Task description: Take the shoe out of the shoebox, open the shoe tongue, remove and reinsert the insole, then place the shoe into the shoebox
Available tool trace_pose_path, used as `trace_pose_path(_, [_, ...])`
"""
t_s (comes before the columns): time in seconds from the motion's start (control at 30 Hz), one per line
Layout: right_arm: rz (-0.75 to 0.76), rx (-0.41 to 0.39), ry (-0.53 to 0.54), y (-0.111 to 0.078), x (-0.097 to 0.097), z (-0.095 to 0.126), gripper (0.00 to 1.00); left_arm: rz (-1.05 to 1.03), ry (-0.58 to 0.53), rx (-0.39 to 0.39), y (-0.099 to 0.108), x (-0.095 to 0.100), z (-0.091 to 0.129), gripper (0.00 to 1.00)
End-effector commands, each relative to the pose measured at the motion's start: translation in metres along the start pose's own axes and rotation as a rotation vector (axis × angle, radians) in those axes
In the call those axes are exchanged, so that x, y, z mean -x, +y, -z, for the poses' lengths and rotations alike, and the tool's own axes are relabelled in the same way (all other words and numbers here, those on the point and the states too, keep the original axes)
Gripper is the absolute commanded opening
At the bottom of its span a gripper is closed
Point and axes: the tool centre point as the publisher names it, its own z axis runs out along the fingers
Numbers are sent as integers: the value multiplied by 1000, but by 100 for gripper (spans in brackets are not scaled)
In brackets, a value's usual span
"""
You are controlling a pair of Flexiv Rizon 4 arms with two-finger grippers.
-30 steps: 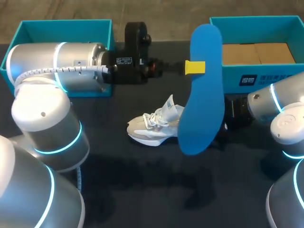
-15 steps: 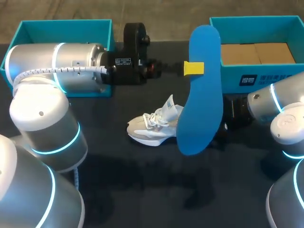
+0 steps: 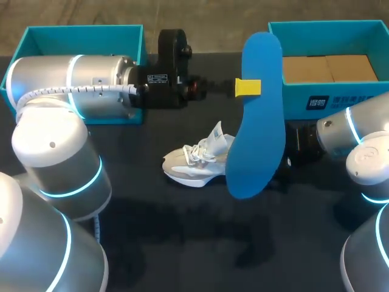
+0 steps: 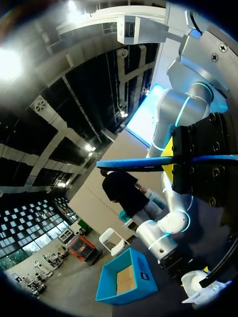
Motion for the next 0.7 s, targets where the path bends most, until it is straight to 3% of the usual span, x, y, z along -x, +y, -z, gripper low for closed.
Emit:
trace_pose_path(0.03, [0,-4,-2,-3,-2,-6,0,0,1,-2,0,0,0,0])
trace_pose_path(0.23, [0,-4,-2,-3,-2,-6,0,0,1,-2,0,0,0,0])
trace_pose_path(0.27, [0,-4,-2,-3,-2,-6,11,0,1,-2,0,0,0,0])
trace_pose_path(0.3, [0,-4,-2,-3,-2,-6,42,0,1,-2,0,0,0,0])
trace_pose_path(0.33, [0,-4,-2,-3,-2,-6,66,0,1,-2,0,0,0,0])
trace_pose_path(0.37, [0,-4,-2,-3,-2,-6,100,0,1,-2,0,0,0,0])
trace_pose_path(0.7, [-3,-24,-1,-2,-1,1,100,0,1,-2,0,0,0,0])
